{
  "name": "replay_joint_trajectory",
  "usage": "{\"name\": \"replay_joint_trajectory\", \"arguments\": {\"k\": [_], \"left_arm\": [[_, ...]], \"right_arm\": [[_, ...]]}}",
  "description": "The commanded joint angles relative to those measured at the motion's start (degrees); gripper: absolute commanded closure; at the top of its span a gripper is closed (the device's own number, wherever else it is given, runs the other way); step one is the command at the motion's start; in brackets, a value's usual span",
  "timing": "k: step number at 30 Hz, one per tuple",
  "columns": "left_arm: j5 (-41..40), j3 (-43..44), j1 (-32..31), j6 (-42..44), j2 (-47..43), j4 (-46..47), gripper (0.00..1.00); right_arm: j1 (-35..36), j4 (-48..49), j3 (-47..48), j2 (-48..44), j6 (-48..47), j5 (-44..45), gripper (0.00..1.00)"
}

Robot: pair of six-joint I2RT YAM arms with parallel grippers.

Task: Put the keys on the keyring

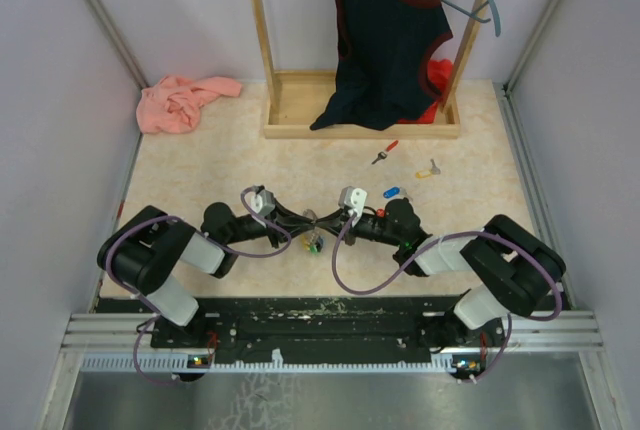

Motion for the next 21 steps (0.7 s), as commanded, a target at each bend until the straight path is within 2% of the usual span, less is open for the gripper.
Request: {"name": "replay_joint_trajectory", "arguments": {"k": [1,8,12,15,18,21], "left_arm": [[-0.58,-0.16,-0.38,1.59,0.49,13.44,0.8],[-1.44,-0.14,-0.43,2.87,-0.72,10.33,0.86],[-1.66,-0.49,-0.39,3.13,-1.21,9.65,1.0],[-2.13,-0.72,-0.42,3.66,-3.26,7.36,1.0],[-2.59,0.42,-0.45,7.02,-7.72,-2.08,1.0],[-4.11,2.48,-0.99,12.96,-12.94,-17.44,1.0]], "right_arm": [[-0.29,4.78,2.61,-1.77,1.75,-1.68,1.0],[-0.29,5.32,2.5,-1.96,2.38,-2.02,1.0],[-0.29,5.01,2.38,-2.42,2.3,-1.92,1.0],[-0.29,2.24,1.98,-4.09,0.68,-0.86,0.99],[-0.28,-2.01,1.5,-6.2,-1.73,0.5,0.9],[-0.29,-7.89,1.8,-8.54,-4.35,2.32,0.84]]}}
